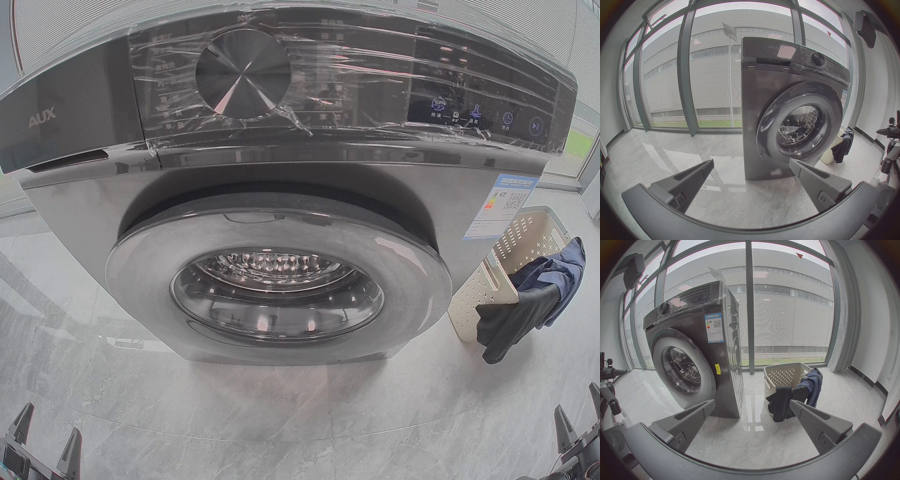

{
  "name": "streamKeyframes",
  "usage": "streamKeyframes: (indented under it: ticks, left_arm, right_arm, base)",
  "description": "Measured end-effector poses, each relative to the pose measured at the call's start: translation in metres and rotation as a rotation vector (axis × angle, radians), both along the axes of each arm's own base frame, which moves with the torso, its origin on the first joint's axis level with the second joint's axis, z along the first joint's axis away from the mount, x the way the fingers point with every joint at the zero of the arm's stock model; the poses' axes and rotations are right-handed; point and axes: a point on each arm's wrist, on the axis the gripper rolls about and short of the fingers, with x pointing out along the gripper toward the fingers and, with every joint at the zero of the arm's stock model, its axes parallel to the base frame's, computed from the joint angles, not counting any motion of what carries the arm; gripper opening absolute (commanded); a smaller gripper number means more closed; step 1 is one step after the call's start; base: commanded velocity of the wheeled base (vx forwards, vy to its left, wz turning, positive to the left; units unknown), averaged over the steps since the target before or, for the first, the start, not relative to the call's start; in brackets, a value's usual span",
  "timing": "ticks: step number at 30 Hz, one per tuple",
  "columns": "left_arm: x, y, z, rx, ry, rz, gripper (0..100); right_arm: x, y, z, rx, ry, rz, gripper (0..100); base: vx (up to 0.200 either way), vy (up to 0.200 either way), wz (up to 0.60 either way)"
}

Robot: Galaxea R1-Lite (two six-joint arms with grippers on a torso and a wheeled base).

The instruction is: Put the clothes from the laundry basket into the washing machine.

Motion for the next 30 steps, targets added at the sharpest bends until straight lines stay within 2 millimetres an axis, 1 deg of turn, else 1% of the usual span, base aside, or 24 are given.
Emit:
streamKeyframes:
  ticks: [7, 10, 13, 26, 30]
  left_arm:
    - [0.0000, 0.0000, 0.0000, -0.001, 0.000, 0.000, 100]
    - [0.0000, 0.0000, 0.0000, -0.006, 0.000, -0.001, 100]
    - [0.0000, 0.0000, 0.0000, -0.004, 0.000, 0.000, 100]
    - [0.0000, 0.0000, -0.0001, 0.003, 0.001, 0.000, 100]
    - [0.0000, 0.0000, -0.0001, 0.003, 0.001, 0.000, 100]
  right_arm:
    - [0.0000, 0.0000, 0.0000, 0.001, 0.000, -0.001, 100]
    - [0.0000, 0.0000, 0.0000, 0.002, 0.000, 0.001, 100]
    - [0.0000, -0.0001, 0.0000, 0.002, 0.000, 0.001, 100]
    - [0.0000, -0.0001, -0.0001, 0.002, 0.001, -0.007, 100]
    - [-0.0004, -0.0001, 0.0031, 0.004, -0.022, -0.004, 100]
  base:
    - [0.000, 0.000, 0.00]
    - [0.000, 0.200, 0.00]
    - [0.200, 0.200, 0.00]
    - [0.000, 0.000, 0.00]
    - [0.000, 0.000, 0.00]
